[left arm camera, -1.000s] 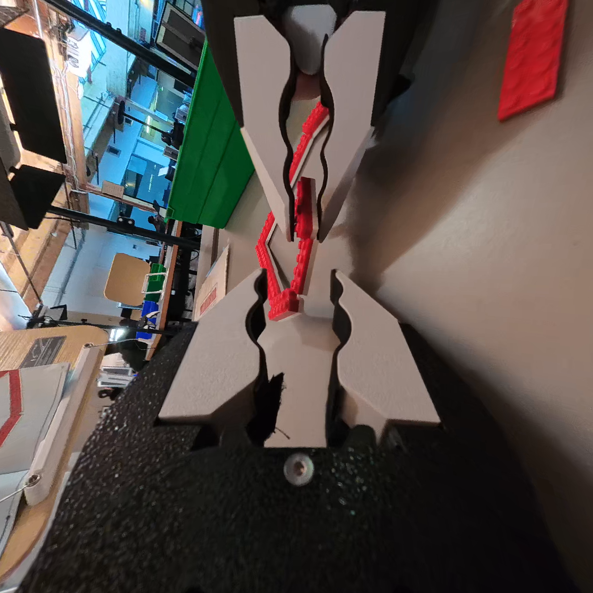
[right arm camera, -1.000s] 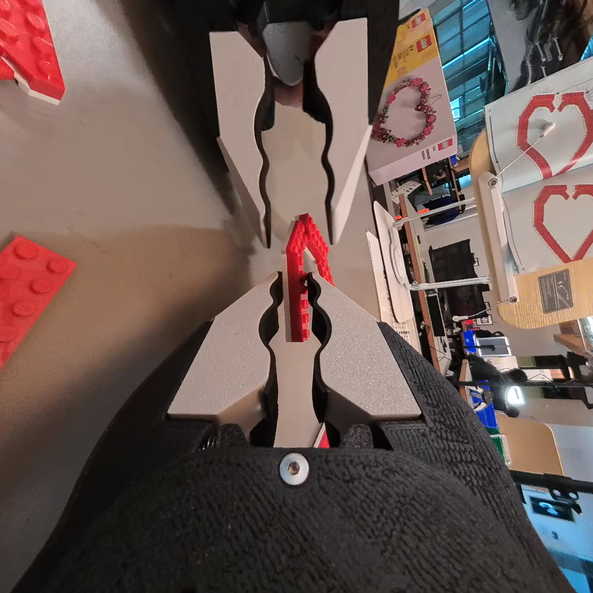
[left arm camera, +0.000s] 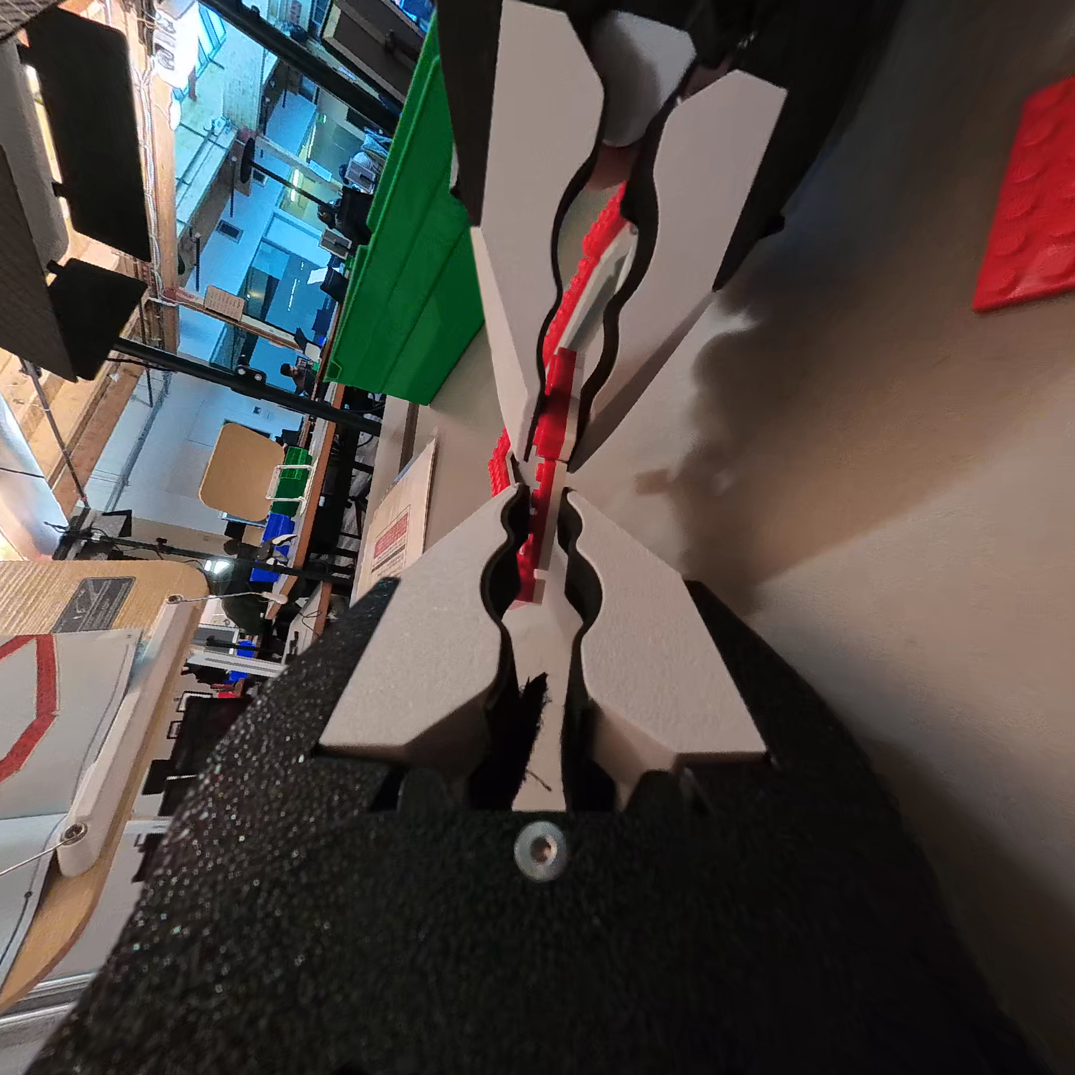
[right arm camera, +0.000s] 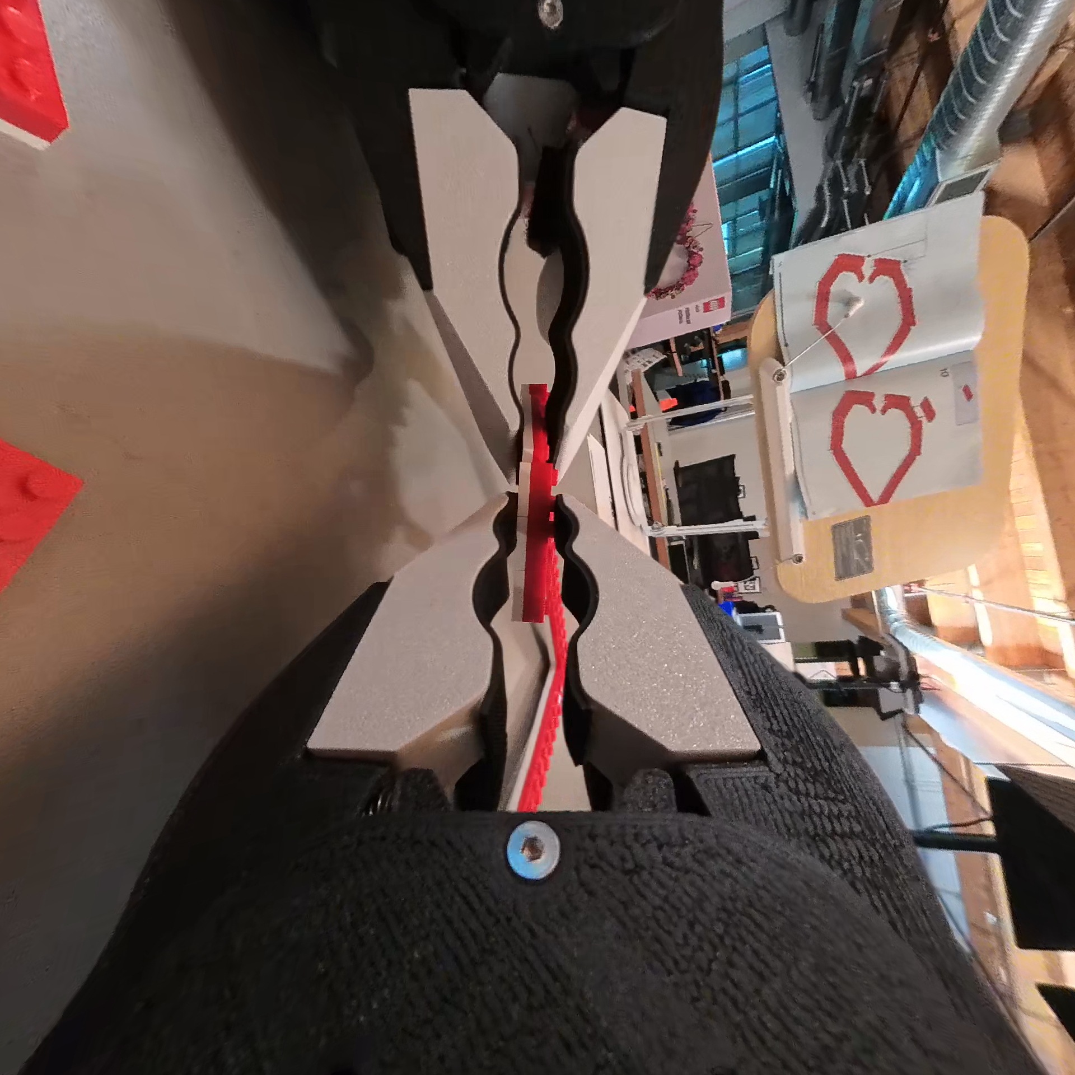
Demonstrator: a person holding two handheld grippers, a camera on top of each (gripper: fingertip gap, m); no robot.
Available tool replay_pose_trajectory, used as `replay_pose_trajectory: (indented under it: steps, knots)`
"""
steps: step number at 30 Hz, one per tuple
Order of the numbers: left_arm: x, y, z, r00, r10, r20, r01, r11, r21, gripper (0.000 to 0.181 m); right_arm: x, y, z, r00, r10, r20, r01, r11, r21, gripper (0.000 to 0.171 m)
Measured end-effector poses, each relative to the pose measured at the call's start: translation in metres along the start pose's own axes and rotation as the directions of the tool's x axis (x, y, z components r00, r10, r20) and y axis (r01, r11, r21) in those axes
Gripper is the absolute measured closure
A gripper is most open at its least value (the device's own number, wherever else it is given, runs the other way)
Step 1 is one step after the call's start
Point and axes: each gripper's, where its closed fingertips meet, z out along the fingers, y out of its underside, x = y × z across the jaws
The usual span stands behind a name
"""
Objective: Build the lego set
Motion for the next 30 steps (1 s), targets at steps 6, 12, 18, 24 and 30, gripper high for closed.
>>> replay_pose_trajectory:
  steps: [6,12,18,24,30]
  knots:
    - [0.0,0.0,-0.001,1.0,0.001,-0.004,-0.001,1.0,0.005,0.174,0.001,-0.001,0.001,0.998,-0.047,-0.03,0.046,0.999,-0.005,0.161]
    - [0.006,0.002,-0.004,0.999,-0.009,-0.049,0.012,0.999,0.052,0.154,-0.012,0.0,0.006,0.999,0.001,0.047,0.0,1.0,-0.011,0.161]
    - [0.021,0.014,-0.008,0.99,0.036,-0.135,-0.031,0.999,0.04,0.148,-0.019,0.005,0.007,0.997,0.016,0.079,-0.013,0.999,-0.031,0.16]
    - [0.019,0.016,-0.009,0.983,0.167,-0.072,-0.165,0.986,0.027,0.173,-0.025,0.004,0.007,0.993,0.024,0.114,-0.023,1.0,-0.01,0.154]
    - [0.023,0.022,-0.011,0.984,0.12,-0.13,-0.118,0.993,0.024,0.17,-0.016,-0.006,-0.018,0.934,0.248,0.256,-0.291,0.946,0.142,0.125]
